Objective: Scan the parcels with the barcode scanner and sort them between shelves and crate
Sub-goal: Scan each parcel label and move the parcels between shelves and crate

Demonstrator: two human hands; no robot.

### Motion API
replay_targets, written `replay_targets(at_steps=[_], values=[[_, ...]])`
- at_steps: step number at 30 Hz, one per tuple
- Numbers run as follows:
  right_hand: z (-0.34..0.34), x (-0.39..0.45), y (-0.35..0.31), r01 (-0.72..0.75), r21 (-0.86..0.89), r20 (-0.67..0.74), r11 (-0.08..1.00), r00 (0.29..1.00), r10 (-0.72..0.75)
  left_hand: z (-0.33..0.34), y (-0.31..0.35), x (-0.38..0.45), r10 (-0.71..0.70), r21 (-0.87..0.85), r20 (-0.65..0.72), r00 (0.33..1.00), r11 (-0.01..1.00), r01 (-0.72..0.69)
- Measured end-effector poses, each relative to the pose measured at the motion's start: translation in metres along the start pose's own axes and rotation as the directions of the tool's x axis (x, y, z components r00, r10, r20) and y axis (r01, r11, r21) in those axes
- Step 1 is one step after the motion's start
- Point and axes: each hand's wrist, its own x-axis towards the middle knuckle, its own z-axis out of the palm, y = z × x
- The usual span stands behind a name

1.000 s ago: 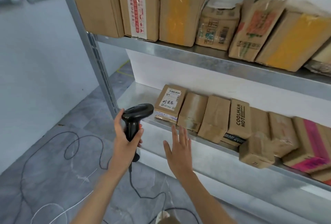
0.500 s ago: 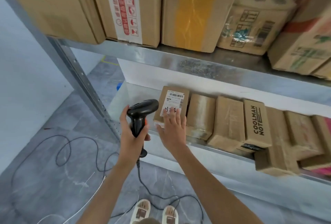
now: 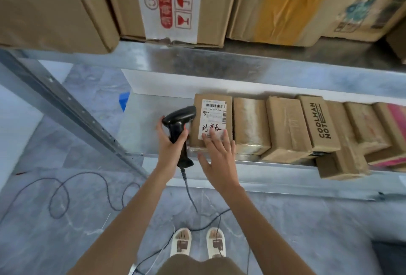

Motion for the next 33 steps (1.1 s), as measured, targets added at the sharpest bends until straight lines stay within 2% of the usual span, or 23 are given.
replay_targets(at_steps=[3,7,9,12,13,17,19,21,25,28,30,33], values=[[-0.001,0.004,-0.003,-0.018,0.172,-0.191,0.985,0.98,0.051,-0.005,-0.001,0.003,-0.027,-0.04,0.0,1.0,0.999,0.027],[-0.005,-0.005,-0.024,-0.068,0.37,-0.206,0.927,0.967,0.153,-0.038,-0.009,-0.009,0.014,0.001,-0.097,0.995,1.0,-0.014],[-0.01,-0.002,-0.027,-0.168,0.434,-0.148,0.885,0.956,0.254,-0.06,-0.011,-0.013,0.022,0.026,-0.14,0.99,0.999,-0.018],[-0.017,0.025,-0.021,-0.441,0.475,0.105,0.761,0.888,0.448,-0.078,-0.006,-0.007,-0.016,0.005,-0.17,0.985,1.0,0.017],[-0.017,0.032,-0.021,-0.474,0.517,0.179,0.713,0.874,0.451,-0.077,-0.004,-0.003,-0.042,-0.027,-0.166,0.985,0.999,0.038],[0.0,0.034,-0.03,-0.412,0.743,0.241,0.528,0.9,0.363,-0.062,0.001,0.002,-0.155,-0.161,-0.069,0.986,0.977,0.142],[0.003,0.023,-0.031,-0.387,0.796,0.233,0.466,0.905,0.355,-0.059,0.002,-0.007,-0.175,-0.214,-0.081,0.981,0.965,0.155],[-0.002,0.012,-0.035,-0.335,0.797,0.189,0.503,0.929,0.319,-0.061,0.004,-0.02,-0.185,-0.266,-0.085,0.979,0.951,0.156],[-0.019,-0.014,-0.047,-0.204,0.692,0.011,0.692,0.962,0.273,-0.062,0.008,-0.047,-0.189,-0.324,-0.021,0.982,0.93,0.173],[-0.024,-0.031,-0.05,-0.126,0.687,-0.134,0.716,0.946,0.295,-0.057,0.013,-0.065,-0.137,-0.33,0.001,0.991,0.935,0.13],[-0.028,-0.04,-0.051,-0.078,0.664,-0.209,0.744,0.936,0.284,-0.056,0.02,-0.075,-0.039,-0.305,-0.016,0.999,0.952,0.033],[-0.038,-0.047,-0.046,-0.011,0.496,-0.39,0.868,0.891,0.234,-0.062,0.036,-0.084,0.235,-0.166,-0.004,0.972,0.958,-0.232]])
